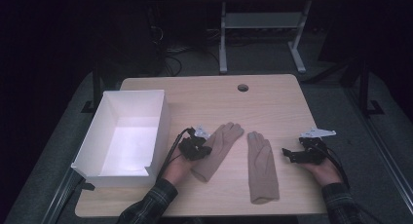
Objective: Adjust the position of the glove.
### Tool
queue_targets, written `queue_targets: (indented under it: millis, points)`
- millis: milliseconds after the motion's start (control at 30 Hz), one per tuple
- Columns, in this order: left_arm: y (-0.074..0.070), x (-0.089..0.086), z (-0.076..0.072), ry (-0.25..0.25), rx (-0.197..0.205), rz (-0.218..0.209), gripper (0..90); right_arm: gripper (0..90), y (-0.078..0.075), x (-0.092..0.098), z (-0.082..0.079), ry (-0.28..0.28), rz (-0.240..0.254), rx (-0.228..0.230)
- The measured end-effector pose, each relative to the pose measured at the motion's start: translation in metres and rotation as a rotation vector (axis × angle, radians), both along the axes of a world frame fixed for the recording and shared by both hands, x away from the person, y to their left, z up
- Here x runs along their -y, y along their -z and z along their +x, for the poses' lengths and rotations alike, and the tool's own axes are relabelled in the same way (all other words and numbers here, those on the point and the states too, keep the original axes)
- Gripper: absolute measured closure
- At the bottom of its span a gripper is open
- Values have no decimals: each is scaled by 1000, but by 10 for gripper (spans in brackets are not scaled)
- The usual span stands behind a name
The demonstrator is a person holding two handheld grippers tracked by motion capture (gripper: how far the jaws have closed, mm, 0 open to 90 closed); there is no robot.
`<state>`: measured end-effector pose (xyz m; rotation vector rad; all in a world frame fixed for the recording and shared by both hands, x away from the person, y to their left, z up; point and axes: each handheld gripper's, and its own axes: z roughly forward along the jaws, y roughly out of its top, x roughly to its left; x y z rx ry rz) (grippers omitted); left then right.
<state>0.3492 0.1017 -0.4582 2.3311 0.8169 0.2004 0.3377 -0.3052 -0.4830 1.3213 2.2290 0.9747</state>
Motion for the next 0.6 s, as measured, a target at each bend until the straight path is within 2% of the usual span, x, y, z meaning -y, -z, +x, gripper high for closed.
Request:
queue_targets:
  millis: [100, 200, 367, 467, 533, 600]
  points:
    - [0, -3, -7, 9, -2, -7, 896, 135, 0, 0, 0, 0, 0, 0]
    - [-3, -3, -6, 4, -1, -28, 895, 135, 0, 0, 0, 0, 0, 0]
    - [-12, -6, 1, -37, 56, -45, 894, 135, 0, 0, 0, 3, 3, 0]
    - [-8, -6, 6, -54, 62, -9, 895, 135, 0, 0, 0, 2, 2, 0]
    - [-2, -6, 8, -55, 39, 14, 894, 135, 0, 0, 0, 2, 2, 0]
    - [-1, -7, 8, -57, 31, 4, 895, 135, 0, 0, 0, 2, 2, 0]
